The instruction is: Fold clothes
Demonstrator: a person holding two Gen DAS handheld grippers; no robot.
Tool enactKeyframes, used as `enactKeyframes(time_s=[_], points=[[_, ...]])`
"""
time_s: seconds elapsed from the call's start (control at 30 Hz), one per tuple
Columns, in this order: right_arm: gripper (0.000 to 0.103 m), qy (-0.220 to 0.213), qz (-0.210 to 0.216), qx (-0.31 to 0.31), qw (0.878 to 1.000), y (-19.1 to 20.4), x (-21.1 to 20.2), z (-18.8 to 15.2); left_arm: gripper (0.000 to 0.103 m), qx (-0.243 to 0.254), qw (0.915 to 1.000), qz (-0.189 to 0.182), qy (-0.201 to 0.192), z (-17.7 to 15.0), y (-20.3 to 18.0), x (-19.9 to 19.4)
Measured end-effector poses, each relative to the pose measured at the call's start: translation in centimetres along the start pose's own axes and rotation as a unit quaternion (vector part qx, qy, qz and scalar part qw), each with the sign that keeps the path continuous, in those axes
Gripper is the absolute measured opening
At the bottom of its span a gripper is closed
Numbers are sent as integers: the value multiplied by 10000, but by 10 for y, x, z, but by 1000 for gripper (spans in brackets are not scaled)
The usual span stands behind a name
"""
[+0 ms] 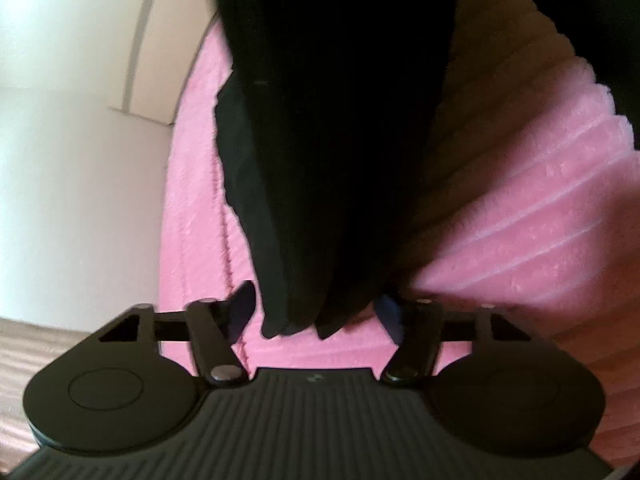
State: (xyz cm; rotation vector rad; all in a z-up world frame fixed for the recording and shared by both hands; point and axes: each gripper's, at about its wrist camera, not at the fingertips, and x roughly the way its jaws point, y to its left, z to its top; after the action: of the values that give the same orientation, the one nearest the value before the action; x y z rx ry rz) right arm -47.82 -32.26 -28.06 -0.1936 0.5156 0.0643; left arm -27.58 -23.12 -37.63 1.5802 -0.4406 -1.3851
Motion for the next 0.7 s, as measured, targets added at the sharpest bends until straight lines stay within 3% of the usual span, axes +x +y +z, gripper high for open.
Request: enactKeyframes(time_s=[0.07, 0.13, 0.27, 0.4, 0.53, 0.7], points=[[11, -40, -21, 64, 10000, -1, -8, -1, 23, -35, 9999, -113, 45, 2, 1, 2], [11, -111, -70, 125, 9998, -3, -17, 1, 14, -249, 9995, -146, 90, 4, 8, 1], [11, -472, -320, 537, 9969, -15, -43, -2, 10, -937, 9956, 3, 70, 13, 51, -13], [11, -948, -785, 1190, 9852, -38, -86, -10, 10, -732, 9966, 363, -145, 46, 108, -29], [11, -1398, -1535, 1993, 9577, -65, -140, -29, 10, -159, 9968, 607, -502, 101, 161, -25], [10, -1654, -2269, 3289, 9017, -99, -196, -80, 10, 521, 9939, 396, -891, 185, 202, 18]])
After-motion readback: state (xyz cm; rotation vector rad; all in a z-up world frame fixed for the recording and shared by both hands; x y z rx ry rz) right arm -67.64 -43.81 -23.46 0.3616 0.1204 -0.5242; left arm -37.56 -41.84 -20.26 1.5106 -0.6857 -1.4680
